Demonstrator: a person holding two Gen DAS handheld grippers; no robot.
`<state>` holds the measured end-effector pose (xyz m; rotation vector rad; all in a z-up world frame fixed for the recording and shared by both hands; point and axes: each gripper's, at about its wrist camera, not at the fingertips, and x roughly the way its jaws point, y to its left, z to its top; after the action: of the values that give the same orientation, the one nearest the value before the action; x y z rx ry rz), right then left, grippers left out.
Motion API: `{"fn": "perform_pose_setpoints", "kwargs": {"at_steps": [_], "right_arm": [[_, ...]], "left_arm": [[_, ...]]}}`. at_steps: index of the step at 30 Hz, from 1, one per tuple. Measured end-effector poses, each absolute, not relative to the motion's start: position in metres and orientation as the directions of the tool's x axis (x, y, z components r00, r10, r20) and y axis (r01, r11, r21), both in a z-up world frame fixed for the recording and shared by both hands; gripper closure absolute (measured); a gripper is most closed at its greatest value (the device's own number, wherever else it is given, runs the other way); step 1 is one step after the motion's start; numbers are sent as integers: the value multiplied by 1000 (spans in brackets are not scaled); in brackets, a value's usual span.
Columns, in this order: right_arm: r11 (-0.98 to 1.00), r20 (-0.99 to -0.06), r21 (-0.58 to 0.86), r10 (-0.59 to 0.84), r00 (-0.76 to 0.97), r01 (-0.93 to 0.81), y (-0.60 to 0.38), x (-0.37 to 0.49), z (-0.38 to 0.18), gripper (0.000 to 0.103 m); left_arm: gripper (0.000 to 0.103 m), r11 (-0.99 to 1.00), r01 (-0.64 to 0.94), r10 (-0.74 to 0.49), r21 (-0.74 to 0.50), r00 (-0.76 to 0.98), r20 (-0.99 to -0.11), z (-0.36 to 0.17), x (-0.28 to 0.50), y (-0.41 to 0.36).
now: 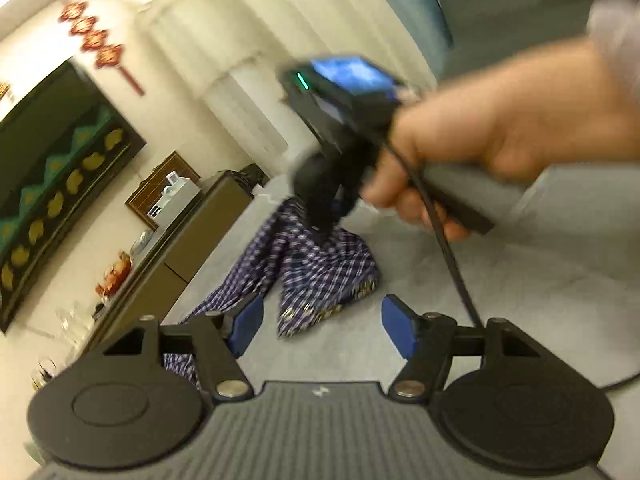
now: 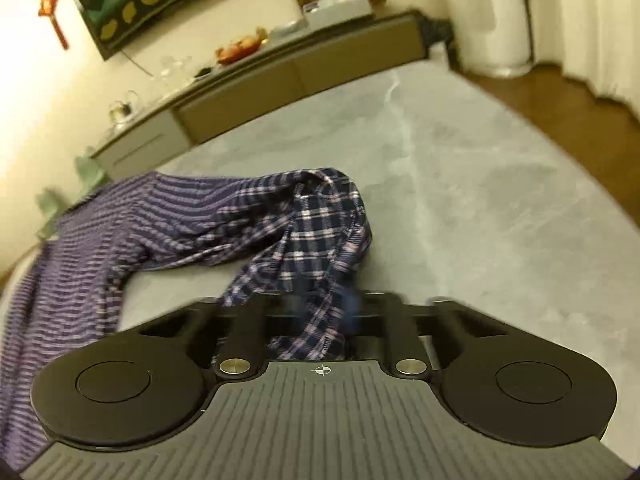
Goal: Fold clothes
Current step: 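Grasp the checked shirt edge with the left gripper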
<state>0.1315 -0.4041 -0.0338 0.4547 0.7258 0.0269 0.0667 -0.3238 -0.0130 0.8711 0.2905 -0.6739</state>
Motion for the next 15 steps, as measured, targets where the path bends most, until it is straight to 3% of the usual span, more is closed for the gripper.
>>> {"fn": "perform_pose_setpoints", "kwargs": {"at_steps": [7, 9, 11, 15], "right_arm": [[663, -448, 746, 434, 782, 59, -433, 126, -33, 99], [605, -401, 795, 472, 785, 43, -437, 123, -33, 99], [568, -371, 822, 493, 787, 32, -440, 121, -34, 99], [555, -369, 831, 492, 789, 43, -443, 122, -34, 99]], "left_arm": [[30, 473, 621, -366, 625, 784, -502, -37, 87, -343], [41, 478, 612, -349, 630, 790, -503, -44, 93, -349], [91, 482, 604, -332, 635, 797, -505, -51, 99, -354], [95, 490, 586, -298, 646, 809, -507, -65, 111, -366]]}}
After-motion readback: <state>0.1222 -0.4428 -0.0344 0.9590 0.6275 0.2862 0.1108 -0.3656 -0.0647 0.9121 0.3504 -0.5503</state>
